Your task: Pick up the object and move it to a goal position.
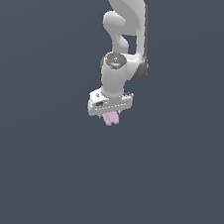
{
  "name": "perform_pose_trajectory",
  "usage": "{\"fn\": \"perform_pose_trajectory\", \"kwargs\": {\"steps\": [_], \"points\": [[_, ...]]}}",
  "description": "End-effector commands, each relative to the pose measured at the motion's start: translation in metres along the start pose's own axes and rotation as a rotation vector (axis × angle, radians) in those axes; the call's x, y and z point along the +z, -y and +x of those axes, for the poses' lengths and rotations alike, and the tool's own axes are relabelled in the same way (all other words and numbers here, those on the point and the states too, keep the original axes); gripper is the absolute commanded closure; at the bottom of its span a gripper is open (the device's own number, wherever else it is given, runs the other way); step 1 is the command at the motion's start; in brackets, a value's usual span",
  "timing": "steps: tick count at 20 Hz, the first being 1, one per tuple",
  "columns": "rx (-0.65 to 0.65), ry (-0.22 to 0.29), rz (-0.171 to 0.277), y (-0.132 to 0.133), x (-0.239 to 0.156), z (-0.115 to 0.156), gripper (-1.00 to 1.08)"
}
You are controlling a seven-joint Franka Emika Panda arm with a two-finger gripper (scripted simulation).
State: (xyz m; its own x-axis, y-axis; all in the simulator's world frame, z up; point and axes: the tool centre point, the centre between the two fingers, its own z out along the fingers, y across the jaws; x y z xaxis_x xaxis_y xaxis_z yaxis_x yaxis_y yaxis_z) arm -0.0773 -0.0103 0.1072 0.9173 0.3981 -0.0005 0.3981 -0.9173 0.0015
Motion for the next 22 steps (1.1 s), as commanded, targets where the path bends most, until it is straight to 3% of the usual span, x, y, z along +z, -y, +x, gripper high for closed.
{"fn": "perform_pose_trajectory", "kwargs": {"steps": [1,13,22], "points": [[0.000,0.000,-0.001,0.024,-0.020,0.003,1.08],[-0.001,0.000,-0.001,0.117,-0.099,0.021,1.08],[0.000,0.000,0.001,0.137,-0.116,0.028,1.08]]}}
